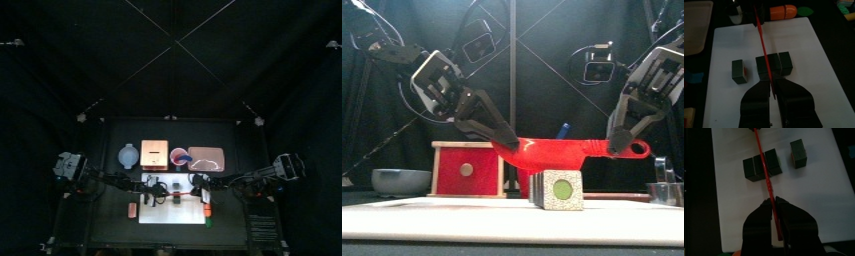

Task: Place sushi on board then cut the sushi with the knife then place the pieces on the plate
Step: Cut the sushi into 4 pieces

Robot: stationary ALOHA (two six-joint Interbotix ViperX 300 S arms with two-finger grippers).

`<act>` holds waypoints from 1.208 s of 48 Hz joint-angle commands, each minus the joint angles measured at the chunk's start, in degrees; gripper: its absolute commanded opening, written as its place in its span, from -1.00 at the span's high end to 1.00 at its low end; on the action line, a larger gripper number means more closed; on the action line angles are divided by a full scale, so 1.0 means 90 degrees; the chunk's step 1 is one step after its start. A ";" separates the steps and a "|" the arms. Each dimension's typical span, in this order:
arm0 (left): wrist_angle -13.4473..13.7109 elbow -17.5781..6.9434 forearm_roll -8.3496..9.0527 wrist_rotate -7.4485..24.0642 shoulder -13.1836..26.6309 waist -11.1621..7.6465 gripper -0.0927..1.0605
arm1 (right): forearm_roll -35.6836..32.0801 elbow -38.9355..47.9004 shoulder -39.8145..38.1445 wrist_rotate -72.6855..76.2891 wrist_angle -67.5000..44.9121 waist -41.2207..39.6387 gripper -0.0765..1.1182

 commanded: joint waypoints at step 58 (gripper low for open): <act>-0.0020 -0.0078 -0.0273 -0.0029 0.0068 -0.0117 0.08 | 0.0166 -0.0049 0.0088 0.0039 -0.0039 -0.0039 0.21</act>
